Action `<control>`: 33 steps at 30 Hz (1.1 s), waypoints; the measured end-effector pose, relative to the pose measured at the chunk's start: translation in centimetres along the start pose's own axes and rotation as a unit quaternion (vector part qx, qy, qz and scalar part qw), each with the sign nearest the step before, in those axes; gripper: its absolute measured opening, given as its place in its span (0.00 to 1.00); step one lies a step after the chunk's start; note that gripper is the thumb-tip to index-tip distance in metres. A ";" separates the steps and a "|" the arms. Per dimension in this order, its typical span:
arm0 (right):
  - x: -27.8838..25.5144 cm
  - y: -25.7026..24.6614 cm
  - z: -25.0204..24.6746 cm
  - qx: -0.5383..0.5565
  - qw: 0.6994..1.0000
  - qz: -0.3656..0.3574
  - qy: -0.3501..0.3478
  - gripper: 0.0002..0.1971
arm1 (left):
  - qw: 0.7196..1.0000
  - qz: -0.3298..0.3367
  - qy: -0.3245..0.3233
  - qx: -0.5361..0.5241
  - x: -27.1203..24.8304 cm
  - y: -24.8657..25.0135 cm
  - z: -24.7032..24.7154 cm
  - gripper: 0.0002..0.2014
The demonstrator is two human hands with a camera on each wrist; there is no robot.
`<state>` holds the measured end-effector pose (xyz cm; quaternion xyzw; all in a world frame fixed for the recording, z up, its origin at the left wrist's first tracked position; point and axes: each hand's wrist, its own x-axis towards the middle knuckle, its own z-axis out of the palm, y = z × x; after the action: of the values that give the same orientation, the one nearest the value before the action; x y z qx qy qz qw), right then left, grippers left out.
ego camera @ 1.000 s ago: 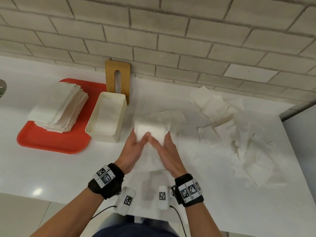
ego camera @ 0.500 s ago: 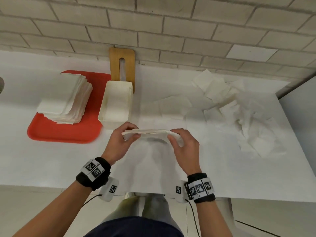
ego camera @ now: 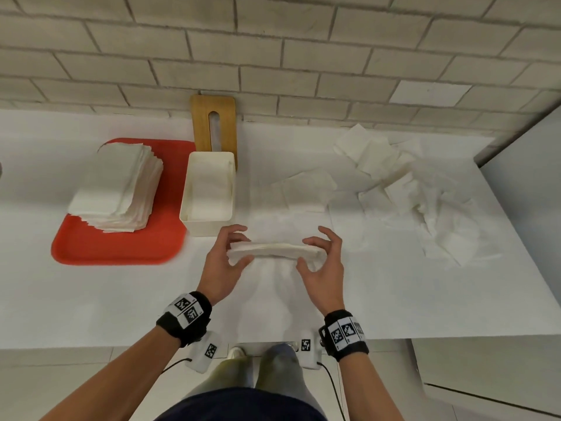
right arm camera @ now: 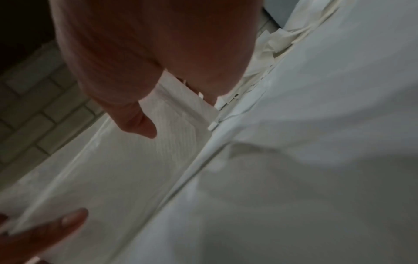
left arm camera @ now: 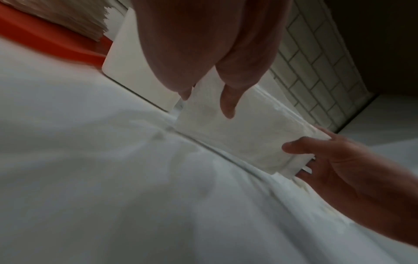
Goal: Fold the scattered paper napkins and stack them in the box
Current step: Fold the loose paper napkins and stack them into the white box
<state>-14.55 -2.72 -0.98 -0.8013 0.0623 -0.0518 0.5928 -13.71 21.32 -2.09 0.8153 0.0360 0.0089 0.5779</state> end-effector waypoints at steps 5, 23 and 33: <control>0.4 1.3 2.1 -0.012 1.000 0.008 -0.015 0.39 | 0.999 -0.007 -0.028 0.028 0.6 -1.0 0.7 0.37; 2.5 2.5 0.4 -0.030 0.995 0.087 0.039 0.15 | 0.998 -0.045 0.043 0.006 3.4 -1.3 -1.0 0.11; 9.2 -8.5 -0.1 -0.030 0.997 -0.076 0.014 0.06 | 0.992 -0.008 0.125 0.003 1.4 1.8 -9.3 0.04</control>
<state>-5.11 -1.81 7.28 -0.8204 0.0111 -0.1064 0.5617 -12.74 29.61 2.70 0.8094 0.1144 0.1059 0.5662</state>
